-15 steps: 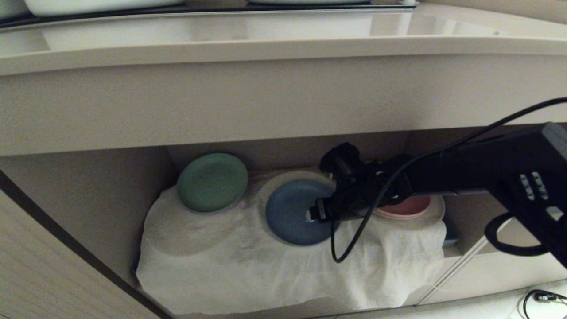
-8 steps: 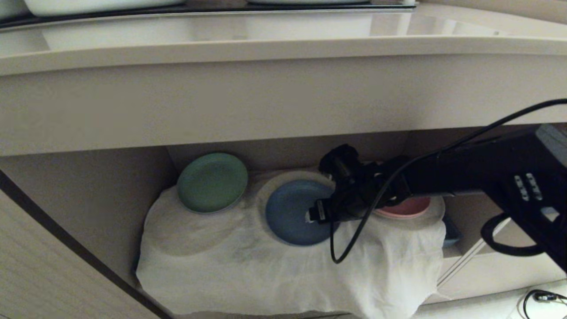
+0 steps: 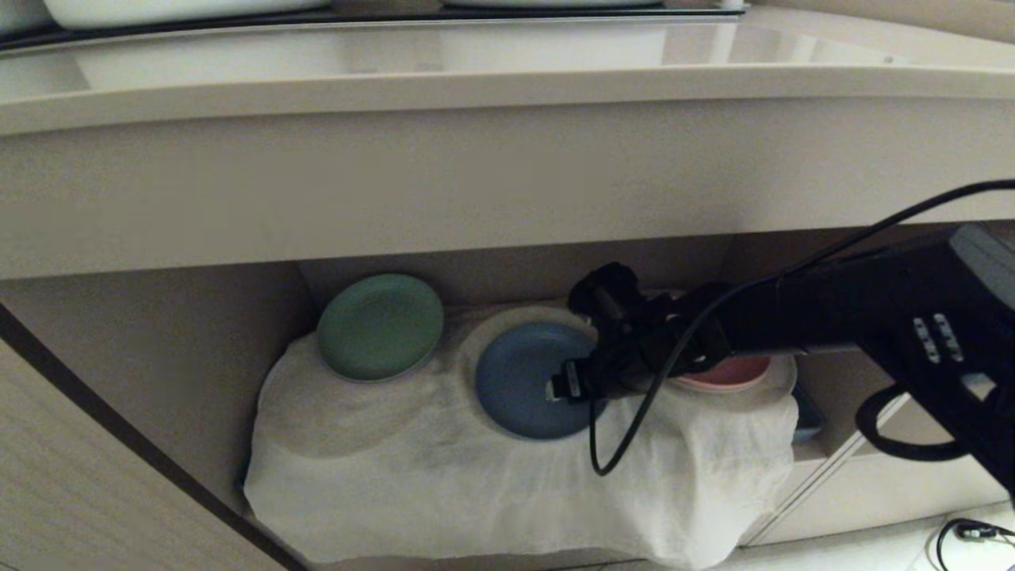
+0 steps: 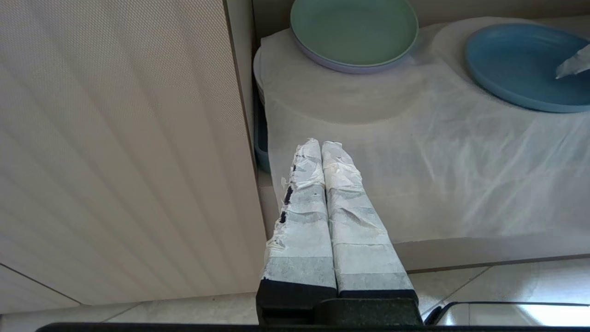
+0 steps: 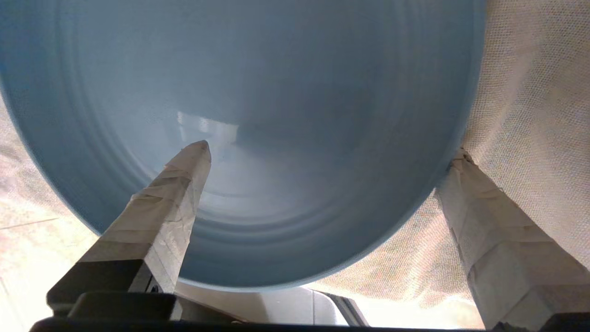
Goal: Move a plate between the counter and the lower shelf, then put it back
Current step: Pick up the plate in the cupboard
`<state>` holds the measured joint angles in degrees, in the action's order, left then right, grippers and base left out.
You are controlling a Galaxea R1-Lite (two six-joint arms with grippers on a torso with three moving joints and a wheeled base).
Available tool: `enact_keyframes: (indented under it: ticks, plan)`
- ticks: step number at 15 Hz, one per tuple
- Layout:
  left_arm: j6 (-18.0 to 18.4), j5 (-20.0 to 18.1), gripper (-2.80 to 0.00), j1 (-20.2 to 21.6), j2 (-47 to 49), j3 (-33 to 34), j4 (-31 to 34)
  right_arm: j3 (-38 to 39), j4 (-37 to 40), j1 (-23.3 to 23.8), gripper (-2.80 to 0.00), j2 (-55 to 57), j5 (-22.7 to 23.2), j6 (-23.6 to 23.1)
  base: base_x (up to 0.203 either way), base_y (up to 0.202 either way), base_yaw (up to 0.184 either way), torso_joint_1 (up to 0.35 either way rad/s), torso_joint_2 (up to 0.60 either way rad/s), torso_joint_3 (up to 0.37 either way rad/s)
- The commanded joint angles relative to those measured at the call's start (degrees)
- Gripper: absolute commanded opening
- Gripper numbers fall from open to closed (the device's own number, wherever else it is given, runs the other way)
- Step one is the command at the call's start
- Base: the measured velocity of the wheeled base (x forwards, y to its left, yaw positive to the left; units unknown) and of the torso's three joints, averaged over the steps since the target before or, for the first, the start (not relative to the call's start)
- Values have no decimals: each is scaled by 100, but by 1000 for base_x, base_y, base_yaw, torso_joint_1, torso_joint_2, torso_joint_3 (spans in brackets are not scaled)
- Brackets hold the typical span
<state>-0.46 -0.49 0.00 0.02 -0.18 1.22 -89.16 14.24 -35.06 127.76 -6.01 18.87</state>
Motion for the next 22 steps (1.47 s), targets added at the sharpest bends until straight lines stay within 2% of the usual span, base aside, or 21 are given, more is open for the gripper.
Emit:
enact_keyframes:
  ticks: [1,3,4,22]
  plan:
    - [-6,-4,-280,0,-2,1,1,13,26,-1,0,13,-5,11,0,0,0,0,0,0]
    - [-6,-4,-280,0,-2,1,1,4,26,-1,0,21,-5,11,0,0,0,0,0,0]
    - [1,-4,-280,0,-2,1,1,-5,26,-1,-280,24,-5,11,0,0,0,0,0,0]
    - [-6,-4,-280,0,-2,1,1,163,88,5,-280,-108,-128,11,0,0,0,0,0,0]
